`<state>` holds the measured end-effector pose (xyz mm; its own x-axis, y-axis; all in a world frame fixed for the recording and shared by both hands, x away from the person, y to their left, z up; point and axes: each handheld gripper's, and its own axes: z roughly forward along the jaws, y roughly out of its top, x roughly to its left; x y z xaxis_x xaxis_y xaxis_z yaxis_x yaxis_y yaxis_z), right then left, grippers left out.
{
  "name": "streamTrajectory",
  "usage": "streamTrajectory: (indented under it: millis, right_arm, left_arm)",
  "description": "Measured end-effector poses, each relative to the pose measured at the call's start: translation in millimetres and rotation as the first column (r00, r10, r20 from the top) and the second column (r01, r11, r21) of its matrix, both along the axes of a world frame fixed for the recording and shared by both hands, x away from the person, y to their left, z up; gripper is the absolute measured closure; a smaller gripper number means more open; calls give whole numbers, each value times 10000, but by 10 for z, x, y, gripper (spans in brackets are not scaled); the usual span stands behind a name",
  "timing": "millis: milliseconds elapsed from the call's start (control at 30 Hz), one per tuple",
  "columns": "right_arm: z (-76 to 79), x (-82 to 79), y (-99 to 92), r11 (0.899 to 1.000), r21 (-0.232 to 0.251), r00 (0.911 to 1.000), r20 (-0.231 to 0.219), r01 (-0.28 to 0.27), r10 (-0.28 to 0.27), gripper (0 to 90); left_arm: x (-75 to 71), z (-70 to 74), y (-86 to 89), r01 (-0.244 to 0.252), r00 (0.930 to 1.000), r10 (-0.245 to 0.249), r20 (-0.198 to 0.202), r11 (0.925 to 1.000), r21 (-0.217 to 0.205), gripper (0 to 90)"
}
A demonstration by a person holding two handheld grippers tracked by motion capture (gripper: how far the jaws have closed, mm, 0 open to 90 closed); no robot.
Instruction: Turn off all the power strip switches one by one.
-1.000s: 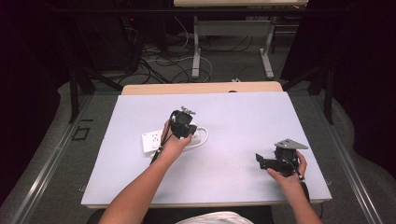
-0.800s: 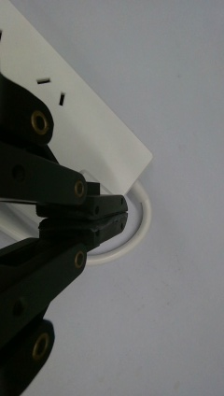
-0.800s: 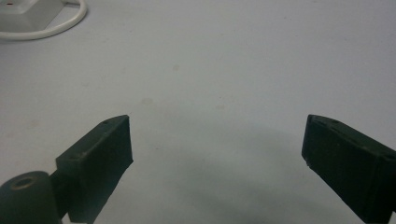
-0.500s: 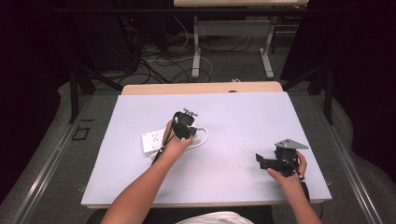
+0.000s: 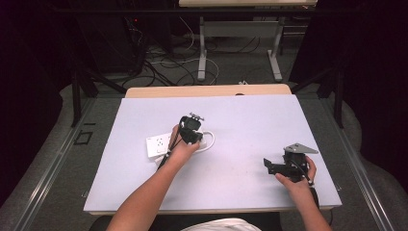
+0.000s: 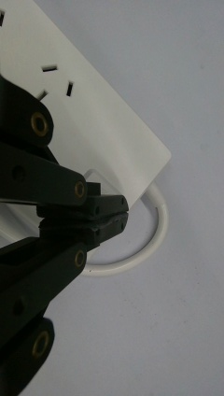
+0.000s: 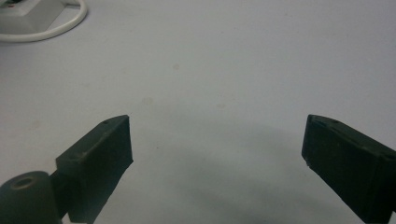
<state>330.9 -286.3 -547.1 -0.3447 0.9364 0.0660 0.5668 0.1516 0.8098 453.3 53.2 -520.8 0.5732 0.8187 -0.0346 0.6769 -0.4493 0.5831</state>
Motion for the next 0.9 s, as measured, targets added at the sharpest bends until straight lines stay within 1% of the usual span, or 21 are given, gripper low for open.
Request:
streamTrajectory:
  millis: [167,333,367,433,467,500,533,567,600,700,800,900]
  right_arm:
    - [-3,1,4,10000,-16,10000,-30,-13,13,80]
    - [-3,1,6,10000,6,10000,-35,-10,10,80]
    - [-2,0,6,10000,15,10000,-34,-14,14,80]
    - [-1,-1,7,10000,21,10000,-12,-16,16,80]
    - [-1,-1,7,10000,29,10000,-13,-18,18,80]
    - [0,-2,6,10000,31,10000,-10,-3,3,80]
    - [1,-3,6,10000,60,10000,-12,18,-18,80]
    - [2,-5,7,9999,103,10000,-42,44,-44,80]
    - [0,-2,1,10000,84,10000,-20,49,-49,80]
    - [-4,3,-6,9999,103,10000,-47,73,-72,80]
    - [-6,4,-17,10000,60,10000,-46,75,-74,80]
    - [1,-1,-23,9999,112,10000,-10,80,-80,80]
  left_arm:
    - [9,7,0,-38,9999,38,-119,10000,8,900]
    - [0,10,-54,-83,9999,88,-138,9992,396,900]
    - [4,14,-57,-75,9998,82,-172,9991,419,900]
    - [8,14,-51,-31,9998,38,-203,9993,367,900]
    - [4,13,-53,-95,9998,100,-160,9995,304,900]
    - [3,17,-48,-81,9998,87,-180,9994,323,900]
    - [12,17,-35,21,9999,-16,-167,9996,293,900]
    - [11,26,-23,-64,9999,65,-131,9999,91,900]
    - [12,33,-24,-169,9996,171,-227,9998,61,900]
    - [25,35,-24,-124,9994,124,-311,9999,-24,900]
    - [30,48,-27,-168,9988,169,-459,9999,36,900]
    - [23,55,-18,-216,9984,222,-519,9997,127,900]
